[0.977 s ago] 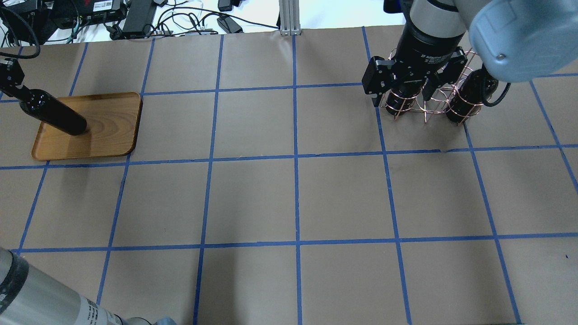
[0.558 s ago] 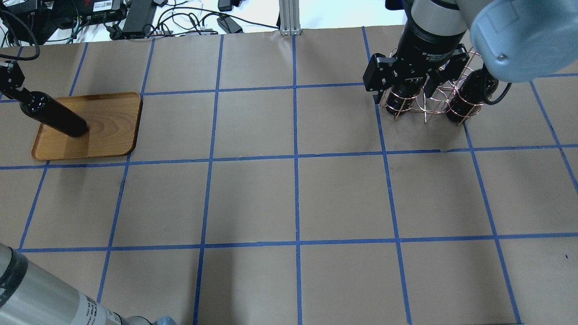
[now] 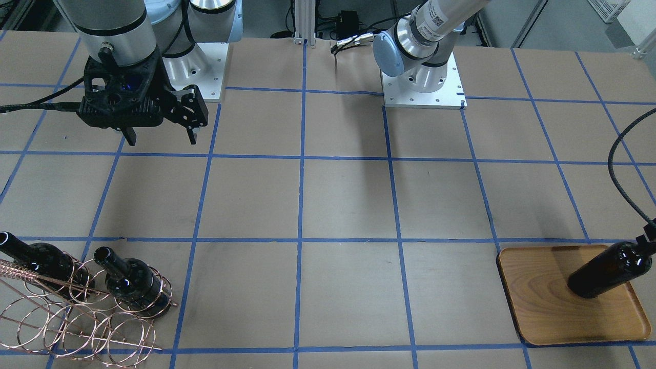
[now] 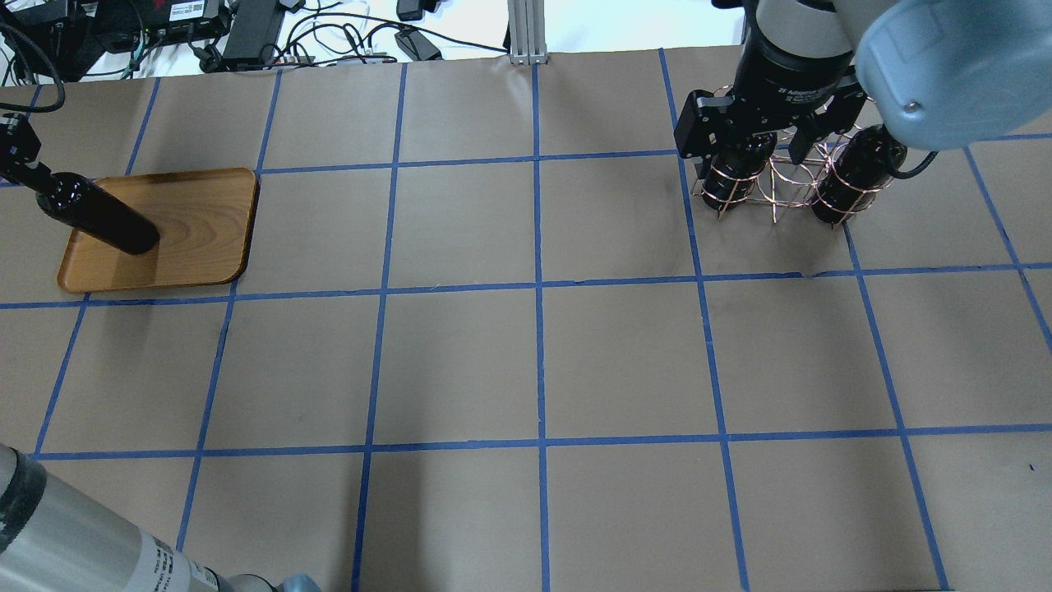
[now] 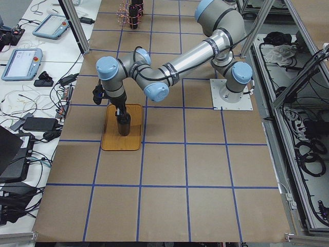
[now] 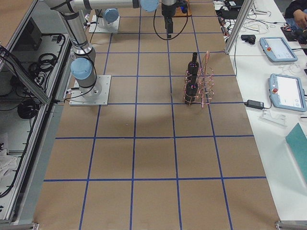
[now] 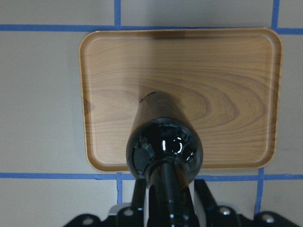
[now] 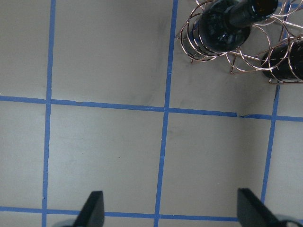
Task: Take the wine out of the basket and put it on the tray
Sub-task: 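Lay the bottle down on the wooden tray and open the left gripper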
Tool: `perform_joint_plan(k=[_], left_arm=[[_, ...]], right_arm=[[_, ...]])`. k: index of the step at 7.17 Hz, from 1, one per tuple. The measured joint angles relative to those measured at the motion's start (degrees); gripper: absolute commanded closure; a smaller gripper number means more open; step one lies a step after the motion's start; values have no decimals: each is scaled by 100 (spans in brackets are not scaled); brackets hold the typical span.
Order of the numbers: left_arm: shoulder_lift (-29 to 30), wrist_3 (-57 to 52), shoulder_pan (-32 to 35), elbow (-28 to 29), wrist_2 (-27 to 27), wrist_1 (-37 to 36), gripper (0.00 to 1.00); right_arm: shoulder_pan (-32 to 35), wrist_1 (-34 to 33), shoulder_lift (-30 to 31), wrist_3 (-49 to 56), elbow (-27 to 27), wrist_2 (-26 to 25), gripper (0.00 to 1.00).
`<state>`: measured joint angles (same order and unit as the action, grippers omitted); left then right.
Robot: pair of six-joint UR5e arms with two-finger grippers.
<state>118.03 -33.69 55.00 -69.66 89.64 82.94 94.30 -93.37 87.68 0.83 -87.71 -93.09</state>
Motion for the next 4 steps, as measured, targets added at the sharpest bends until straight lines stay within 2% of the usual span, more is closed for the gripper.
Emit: perform_joint_plan(k=[4], left_arm=[[-148, -74, 2, -32, -139, 39, 29]], right_arm=[[1, 25, 0, 13, 0, 21, 0]])
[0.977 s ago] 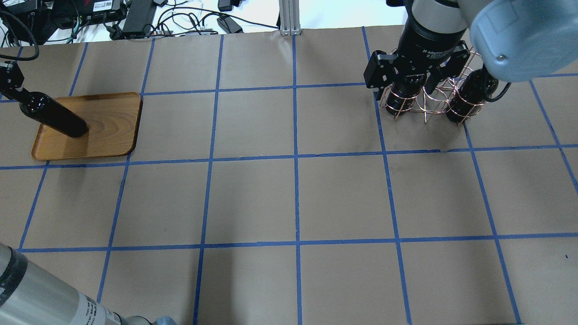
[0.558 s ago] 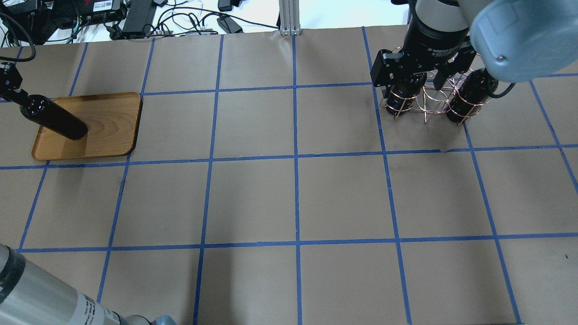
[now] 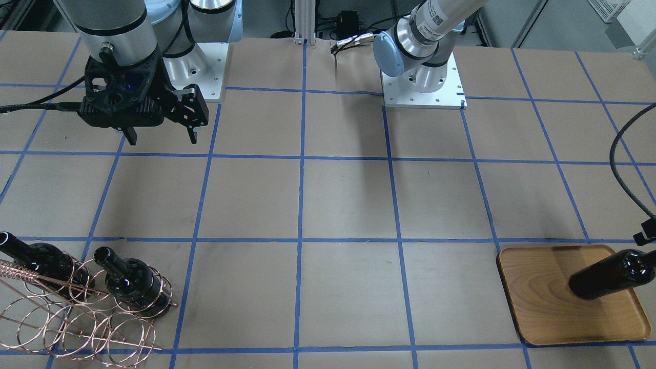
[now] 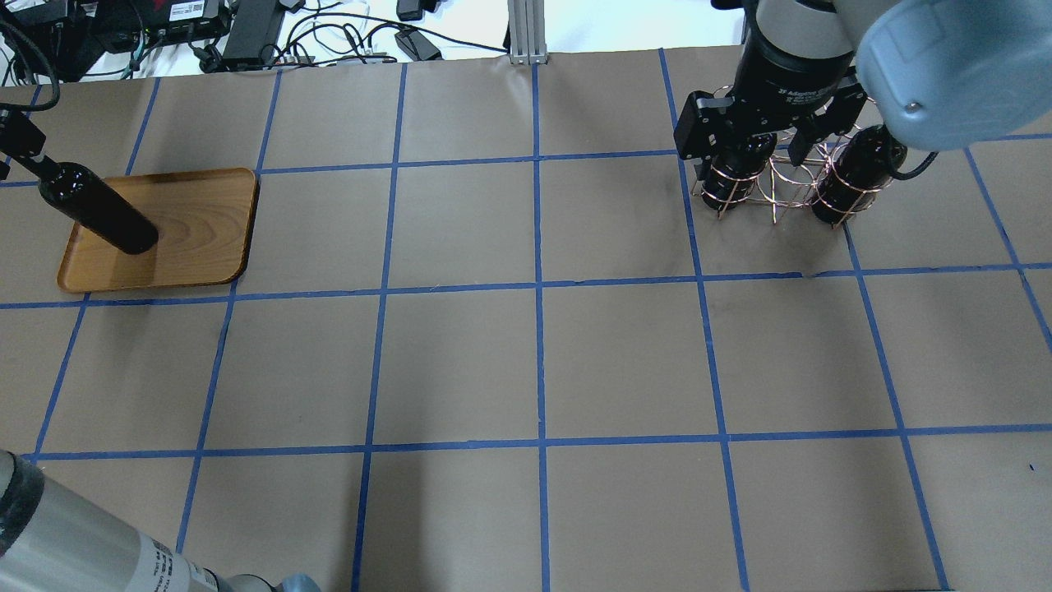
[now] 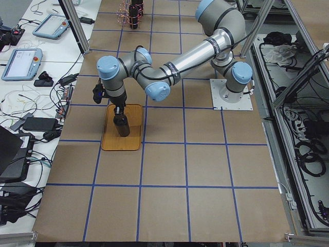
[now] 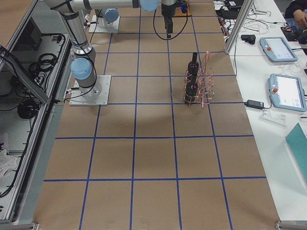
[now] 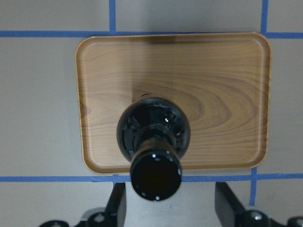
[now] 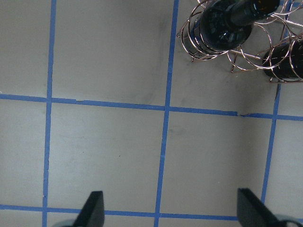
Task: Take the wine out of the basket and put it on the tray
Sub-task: 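Lay the bottle down on the wooden tray and open the left gripper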
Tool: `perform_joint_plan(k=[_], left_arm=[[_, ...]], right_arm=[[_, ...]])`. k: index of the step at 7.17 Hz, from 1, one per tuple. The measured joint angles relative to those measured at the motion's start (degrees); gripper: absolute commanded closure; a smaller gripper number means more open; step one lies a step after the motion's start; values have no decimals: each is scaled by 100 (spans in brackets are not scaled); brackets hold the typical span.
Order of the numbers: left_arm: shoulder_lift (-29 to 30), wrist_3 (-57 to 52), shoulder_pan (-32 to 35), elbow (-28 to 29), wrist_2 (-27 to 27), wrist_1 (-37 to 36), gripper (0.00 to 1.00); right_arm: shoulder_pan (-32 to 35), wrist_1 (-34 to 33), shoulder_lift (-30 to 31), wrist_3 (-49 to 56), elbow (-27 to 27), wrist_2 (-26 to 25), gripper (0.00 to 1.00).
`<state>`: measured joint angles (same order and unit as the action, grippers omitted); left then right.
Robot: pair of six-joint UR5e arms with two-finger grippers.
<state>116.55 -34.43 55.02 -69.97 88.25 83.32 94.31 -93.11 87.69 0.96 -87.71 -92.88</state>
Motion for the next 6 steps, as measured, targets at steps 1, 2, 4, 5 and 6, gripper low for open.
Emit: perform_joint_plan(k=[1, 2, 4, 5, 6], left_arm=[[-147, 21, 66, -41, 9, 47, 29], [-366, 64, 224, -121, 41, 141, 29], [-911, 443, 743, -364, 89, 393, 29], [-1196, 867, 1093, -502, 94, 489, 29], [-1464, 1436, 1528, -648, 91, 549, 28]], right_arm=[[0, 3, -1, 5, 0, 7, 0], [0, 4, -7, 15, -2, 7, 0], [0, 171, -11, 52, -11, -35, 0], [0, 313, -9, 59, -11, -46, 0], [-1, 441, -4, 36, -10, -40, 0]])
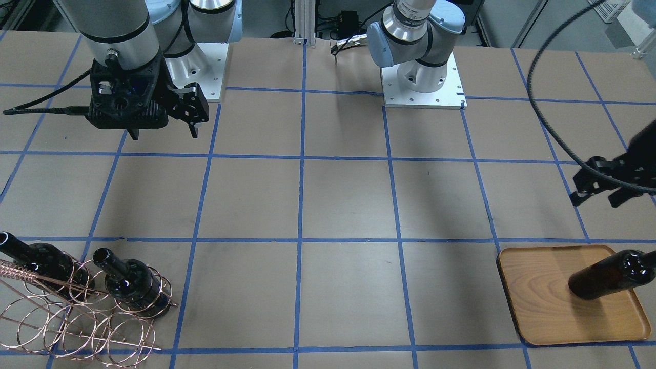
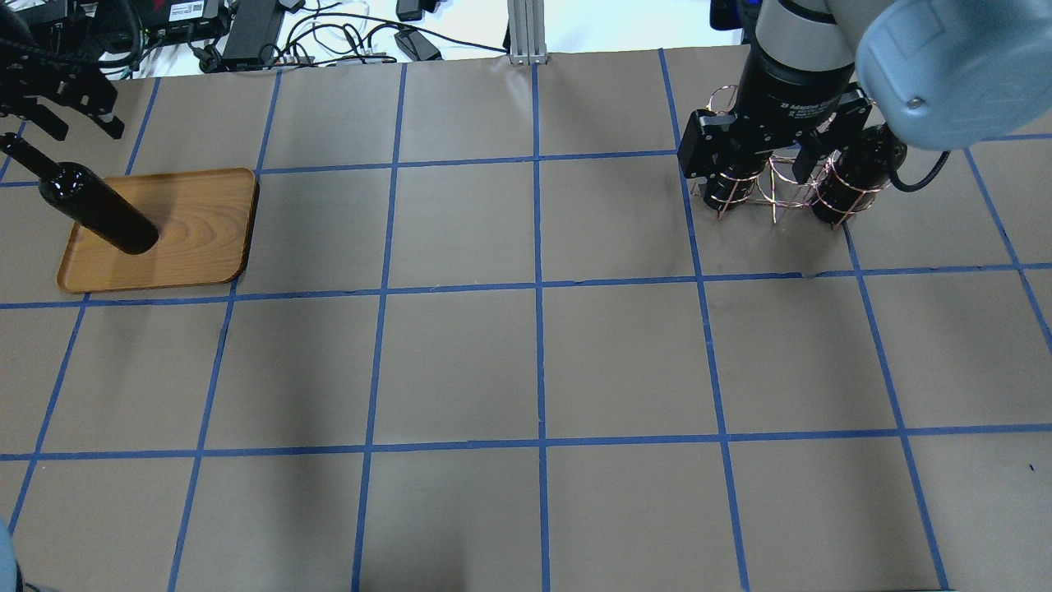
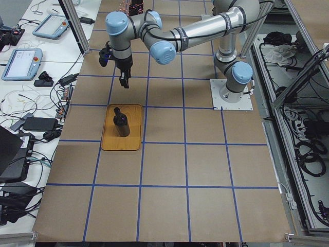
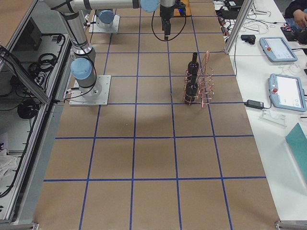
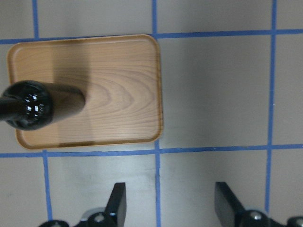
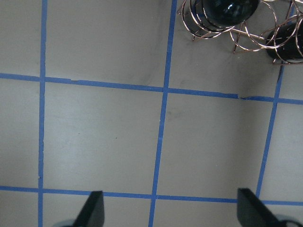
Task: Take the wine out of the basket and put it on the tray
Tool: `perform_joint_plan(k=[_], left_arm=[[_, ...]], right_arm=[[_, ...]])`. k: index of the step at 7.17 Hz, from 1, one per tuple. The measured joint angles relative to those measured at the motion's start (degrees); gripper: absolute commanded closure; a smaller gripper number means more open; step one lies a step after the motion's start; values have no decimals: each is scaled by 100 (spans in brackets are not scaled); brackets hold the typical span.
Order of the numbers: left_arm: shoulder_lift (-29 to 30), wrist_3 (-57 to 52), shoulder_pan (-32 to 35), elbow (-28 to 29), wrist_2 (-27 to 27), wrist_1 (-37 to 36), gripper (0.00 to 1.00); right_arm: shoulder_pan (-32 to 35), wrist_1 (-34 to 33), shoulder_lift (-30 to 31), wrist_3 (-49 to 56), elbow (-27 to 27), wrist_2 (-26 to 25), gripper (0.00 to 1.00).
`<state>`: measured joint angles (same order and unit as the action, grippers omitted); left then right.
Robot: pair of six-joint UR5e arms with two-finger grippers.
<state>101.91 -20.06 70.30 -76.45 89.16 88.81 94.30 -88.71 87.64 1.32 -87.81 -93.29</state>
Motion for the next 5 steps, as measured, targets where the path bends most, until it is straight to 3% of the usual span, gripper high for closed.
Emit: perform_joint_plan(k=[2, 5], left_arm=[[-461, 1065, 1011, -262, -11, 31, 26], [-988, 1727, 1971, -558, 52, 61, 0]], right_arm=[[5, 48, 5, -21, 1, 61, 0], [10, -5, 19, -47, 22, 212, 0]])
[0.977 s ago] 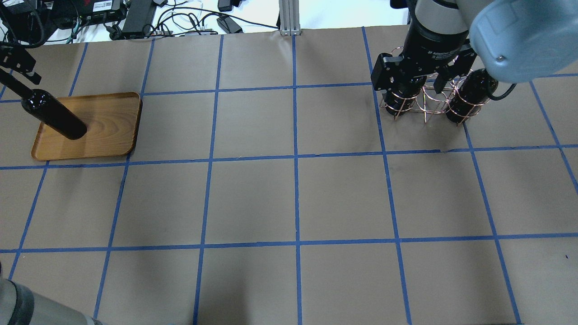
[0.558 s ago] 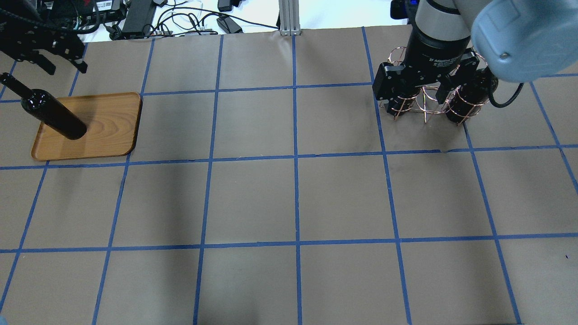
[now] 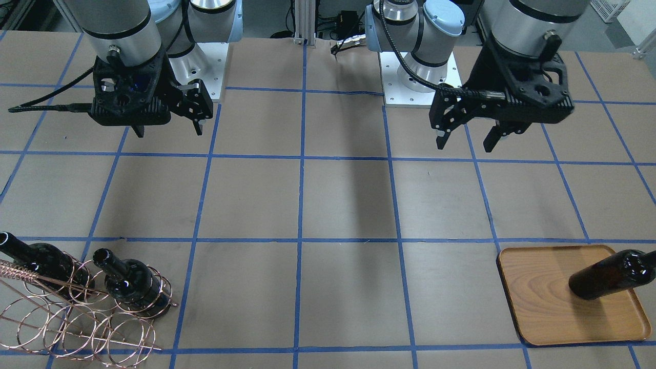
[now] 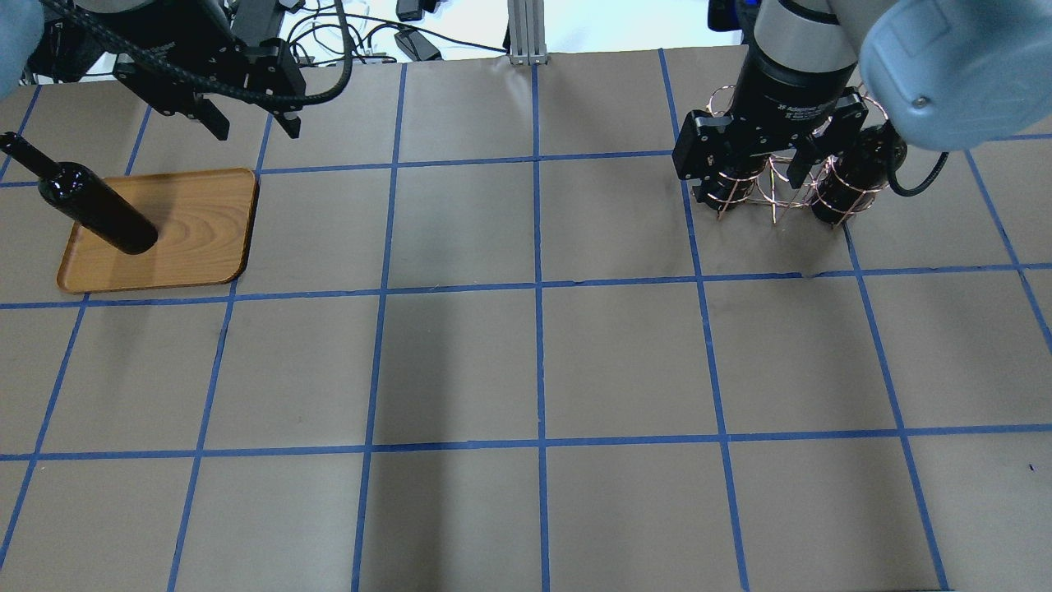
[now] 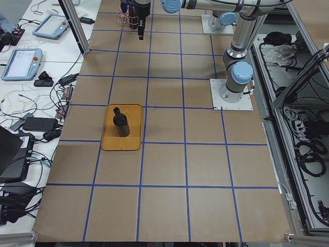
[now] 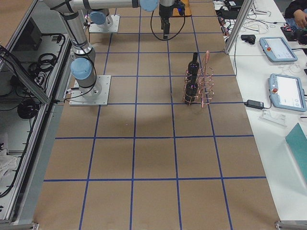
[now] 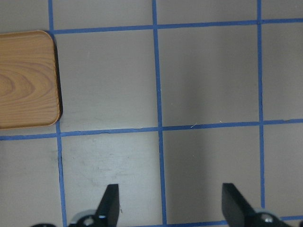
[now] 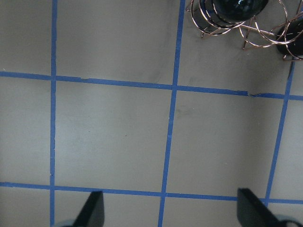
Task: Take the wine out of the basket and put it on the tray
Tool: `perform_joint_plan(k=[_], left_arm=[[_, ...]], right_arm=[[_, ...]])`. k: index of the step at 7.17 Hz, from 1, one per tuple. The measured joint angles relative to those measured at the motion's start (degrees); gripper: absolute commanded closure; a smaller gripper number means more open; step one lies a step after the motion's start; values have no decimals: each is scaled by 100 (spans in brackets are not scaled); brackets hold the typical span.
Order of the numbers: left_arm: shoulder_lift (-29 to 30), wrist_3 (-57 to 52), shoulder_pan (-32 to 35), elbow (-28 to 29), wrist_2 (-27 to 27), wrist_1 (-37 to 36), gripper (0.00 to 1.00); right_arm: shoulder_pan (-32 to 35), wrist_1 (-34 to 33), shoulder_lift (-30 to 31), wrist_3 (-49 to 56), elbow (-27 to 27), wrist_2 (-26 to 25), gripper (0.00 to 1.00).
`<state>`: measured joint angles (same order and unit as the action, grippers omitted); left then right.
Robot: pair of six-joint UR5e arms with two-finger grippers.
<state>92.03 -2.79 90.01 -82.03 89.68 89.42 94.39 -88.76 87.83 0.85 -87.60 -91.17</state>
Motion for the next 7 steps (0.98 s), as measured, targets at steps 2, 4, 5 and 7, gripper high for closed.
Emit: perform_joint_plan(k=[2, 4, 5, 7], left_arm=[[-172, 38, 133, -195, 79, -27, 0], [-243, 41, 153, -253, 94, -24, 0], [-280, 42, 156, -290, 87, -31, 0], [-351, 44, 152, -318, 78, -34, 0]], right_arm=[[-17, 9, 12, 31, 43, 230, 0], [-28, 26, 46, 54, 49, 290, 0], [-34, 32, 51, 76, 42, 288, 0], [-50, 6, 51, 301, 39, 245, 0]])
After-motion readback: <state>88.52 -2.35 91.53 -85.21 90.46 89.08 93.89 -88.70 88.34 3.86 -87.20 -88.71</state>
